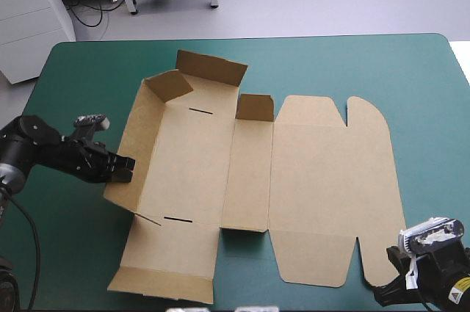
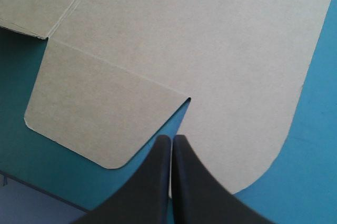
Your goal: Fold the box
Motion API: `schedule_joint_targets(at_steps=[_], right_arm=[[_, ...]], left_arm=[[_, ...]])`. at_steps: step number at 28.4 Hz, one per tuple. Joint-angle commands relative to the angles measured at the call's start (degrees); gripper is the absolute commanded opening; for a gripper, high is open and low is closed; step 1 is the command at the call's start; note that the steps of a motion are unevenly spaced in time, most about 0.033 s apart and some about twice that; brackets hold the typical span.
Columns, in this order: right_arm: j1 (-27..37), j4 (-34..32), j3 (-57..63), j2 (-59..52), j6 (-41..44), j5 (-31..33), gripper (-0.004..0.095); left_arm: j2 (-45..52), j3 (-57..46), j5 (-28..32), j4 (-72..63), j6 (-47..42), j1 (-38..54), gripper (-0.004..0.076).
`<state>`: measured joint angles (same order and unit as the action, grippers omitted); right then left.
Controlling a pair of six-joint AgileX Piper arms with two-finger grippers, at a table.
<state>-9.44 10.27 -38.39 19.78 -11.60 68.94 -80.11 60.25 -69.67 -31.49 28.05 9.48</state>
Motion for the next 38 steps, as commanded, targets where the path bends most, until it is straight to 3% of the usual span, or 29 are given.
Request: schedule_joint_targets(at_steps=[1, 5, 12, 22, 29, 32, 38], right_arm=[[0.3, 0.5, -1.3, 0.7, 1.0, -2.9, -0.0008], [0.3, 0.5, -1.3, 0.7, 2.1, -2.8, -0.0008], [0.3, 0.5, -1.3, 0.7, 2.1, 1.5, -0.0008], [0.3, 0.3, -1.3, 0.7, 4.6, 2.5, -0.0008], [0.3, 0.3, -1.3, 0.7, 4.6, 2.5, -0.0008], [0.3, 0.3, -1.3, 0.7, 4.6, 2.5, -0.0008], [0.3, -0.1, -1.3, 0.7, 4.6, 1.5, -0.0008]], left_arm=[[1.6, 9.3, -5.1, 5.6, 0.4, -5.7, -0.0032], [1.5, 17.4, -3.3, 19.2, 1.1, -15.3, -0.0032], [1.3, 21.9, 9.6, 42.0, 1.1, -32.4, -0.0032], [-2.7, 21.9, 25.3, 58.2, 1.0, -42.8, -0.0032], [-4.8, 20.6, 24.8, 64.2, -4.7, -48.4, -0.0032], [-4.8, 16.1, 25.5, 80.8, -15.9, -55.5, -0.0032], [-4.8, 8.6, 24.7, 100.6, -29.2, -65.0, -0.0032]])
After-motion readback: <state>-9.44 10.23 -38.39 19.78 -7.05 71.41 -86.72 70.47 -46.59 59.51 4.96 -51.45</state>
